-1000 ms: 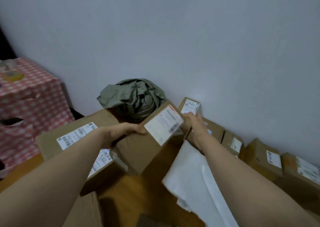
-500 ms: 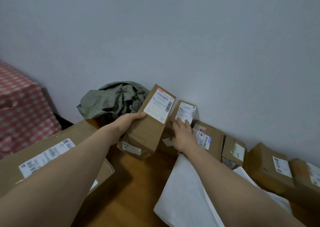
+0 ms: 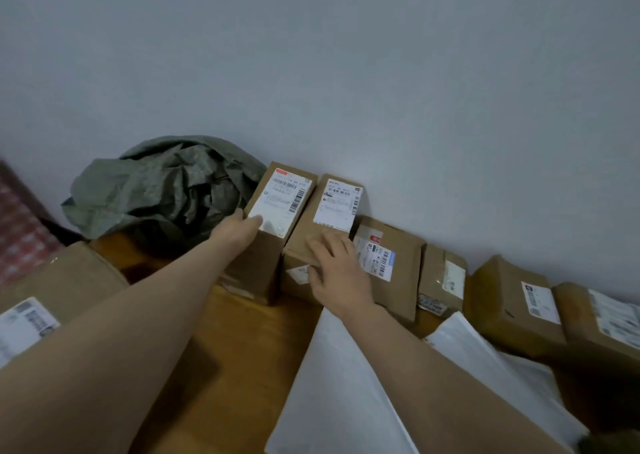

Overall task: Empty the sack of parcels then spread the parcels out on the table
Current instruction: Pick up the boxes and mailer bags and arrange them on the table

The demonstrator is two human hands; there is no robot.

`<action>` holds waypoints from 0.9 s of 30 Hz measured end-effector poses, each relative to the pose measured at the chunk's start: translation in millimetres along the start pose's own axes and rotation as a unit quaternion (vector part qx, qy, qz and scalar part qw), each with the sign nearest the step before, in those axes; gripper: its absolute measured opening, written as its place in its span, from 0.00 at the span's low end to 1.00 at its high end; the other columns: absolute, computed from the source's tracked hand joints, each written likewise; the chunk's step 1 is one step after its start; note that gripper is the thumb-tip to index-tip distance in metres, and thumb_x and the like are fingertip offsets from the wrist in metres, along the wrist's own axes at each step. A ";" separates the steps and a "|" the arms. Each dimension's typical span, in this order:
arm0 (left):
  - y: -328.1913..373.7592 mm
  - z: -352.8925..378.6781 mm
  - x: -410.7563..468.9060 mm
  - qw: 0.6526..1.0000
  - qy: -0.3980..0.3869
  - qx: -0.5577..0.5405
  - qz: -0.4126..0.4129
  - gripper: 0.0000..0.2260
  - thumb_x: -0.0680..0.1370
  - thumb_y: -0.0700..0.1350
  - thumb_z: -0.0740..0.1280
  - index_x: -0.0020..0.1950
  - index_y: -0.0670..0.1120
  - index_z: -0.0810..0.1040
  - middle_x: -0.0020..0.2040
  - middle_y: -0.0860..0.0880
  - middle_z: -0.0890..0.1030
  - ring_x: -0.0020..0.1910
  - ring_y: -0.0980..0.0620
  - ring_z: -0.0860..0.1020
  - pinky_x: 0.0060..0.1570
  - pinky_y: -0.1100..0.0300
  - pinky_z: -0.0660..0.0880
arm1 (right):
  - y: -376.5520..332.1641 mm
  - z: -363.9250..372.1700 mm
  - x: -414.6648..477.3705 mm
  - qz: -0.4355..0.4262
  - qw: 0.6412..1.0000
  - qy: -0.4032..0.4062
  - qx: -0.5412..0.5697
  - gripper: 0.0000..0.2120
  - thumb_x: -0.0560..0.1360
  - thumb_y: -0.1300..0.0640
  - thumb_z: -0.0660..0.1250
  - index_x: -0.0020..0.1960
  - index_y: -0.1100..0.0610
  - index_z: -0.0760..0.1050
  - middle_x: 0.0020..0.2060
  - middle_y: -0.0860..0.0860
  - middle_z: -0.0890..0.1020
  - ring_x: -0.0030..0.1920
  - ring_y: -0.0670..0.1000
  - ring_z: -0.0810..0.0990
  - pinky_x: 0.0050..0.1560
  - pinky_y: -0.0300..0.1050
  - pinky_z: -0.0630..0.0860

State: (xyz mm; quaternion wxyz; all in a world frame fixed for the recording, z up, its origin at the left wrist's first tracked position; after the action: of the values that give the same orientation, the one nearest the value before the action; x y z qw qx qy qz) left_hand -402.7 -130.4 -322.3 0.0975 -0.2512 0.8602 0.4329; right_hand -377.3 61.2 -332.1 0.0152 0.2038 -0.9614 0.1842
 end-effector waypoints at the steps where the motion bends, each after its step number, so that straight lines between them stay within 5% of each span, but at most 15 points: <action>1: -2.4 5.5 1.5 1.000 -0.019 0.018 -0.001 0.28 0.81 0.50 0.57 0.78 0.45 0.51 0.76 0.40 0.59 0.72 0.39 0.62 0.68 0.51 0.62 | 0.3 0.8 1.2 0.002 1.000 -0.019 0.019 0.24 0.79 0.54 0.58 0.75 0.48 0.59 0.75 0.49 0.56 0.76 0.51 0.48 0.69 0.49 0.63; 5: -0.5 3.7 -12.1 0.995 0.043 0.048 0.070 0.27 0.80 0.45 0.58 0.78 0.50 0.53 0.78 0.43 0.48 0.76 0.41 0.53 0.72 0.49 0.57 | 11.8 -6.5 -9.4 -0.001 0.996 -0.048 0.074 0.30 0.77 0.58 0.61 0.76 0.45 0.54 0.77 0.47 0.48 0.77 0.50 0.44 0.70 0.49 0.59; 9: 14.0 16.1 -67.0 0.968 0.130 0.098 0.189 0.16 0.79 0.47 0.60 0.65 0.46 0.74 0.63 0.47 0.73 0.59 0.46 0.74 0.58 0.50 0.74 | 41.1 -18.1 -40.6 0.129 0.990 0.012 0.064 0.22 0.76 0.60 0.60 0.69 0.54 0.66 0.67 0.51 0.69 0.67 0.52 0.66 0.60 0.48 0.72; 12: 0.4 59.1 -103.9 0.985 -0.044 0.149 0.072 0.18 0.78 0.56 0.62 0.59 0.44 0.76 0.49 0.48 0.78 0.47 0.49 0.77 0.49 0.55 0.77 | 62.0 -10.8 -74.0 0.200 0.979 -0.032 0.031 0.14 0.75 0.59 0.58 0.59 0.57 0.74 0.57 0.53 0.76 0.59 0.56 0.74 0.53 0.51 0.75; 15: -26.9 99.2 -149.4 0.961 -0.228 0.146 -0.058 0.31 0.75 0.60 0.66 0.69 0.42 0.66 0.65 0.44 0.72 0.62 0.45 0.73 0.55 0.54 0.72 | 70.2 -5.8 -110.2 0.229 0.967 -0.100 0.046 0.17 0.76 0.56 0.59 0.64 0.53 0.74 0.61 0.51 0.77 0.62 0.55 0.73 0.61 0.50 0.72; 20: -35.6 101.5 -178.6 0.972 -0.213 0.072 -0.062 0.30 0.71 0.46 0.74 0.69 0.44 0.64 0.63 0.44 0.71 0.63 0.43 0.71 0.59 0.51 0.73 | 56.2 -13.5 -147.8 0.210 0.965 -0.152 0.037 0.21 0.77 0.46 0.61 0.69 0.49 0.69 0.69 0.48 0.72 0.70 0.51 0.67 0.76 0.52 0.48; 24: -11.1 66.4 -197.4 0.976 -0.199 0.014 -0.084 0.26 0.72 0.41 0.71 0.67 0.42 0.64 0.56 0.41 0.72 0.54 0.42 0.73 0.49 0.52 0.74 | 11.0 -27.9 -163.8 0.175 0.915 -0.197 0.304 0.42 0.64 0.35 0.72 0.73 0.45 0.60 0.73 0.46 0.63 0.73 0.49 0.60 0.72 0.52 0.60; 27: 3.0 38.5 -214.1 0.972 -0.208 -0.008 -0.113 0.16 0.75 0.41 0.68 0.61 0.41 0.69 0.45 0.42 0.76 0.44 0.44 0.76 0.38 0.56 0.74 | -24.0 -41.4 -170.7 0.135 0.861 -0.295 0.391 0.64 0.49 0.25 0.71 0.77 0.44 0.47 0.77 0.46 0.52 0.76 0.50 0.52 0.75 0.56 0.53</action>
State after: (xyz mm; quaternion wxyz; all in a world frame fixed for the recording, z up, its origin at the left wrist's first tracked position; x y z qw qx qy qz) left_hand -223.2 -23.8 -261.2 0.3208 -0.2518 0.7837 0.4685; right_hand -213.3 121.7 -303.0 -0.3754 0.1058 -0.7878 0.4767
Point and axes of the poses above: each hand's wrist, its own x-axis towards the middle knuckle, its own z-axis out of the palm, y = z × x, the point moved 5 cm from there along x, towards the middle knuckle
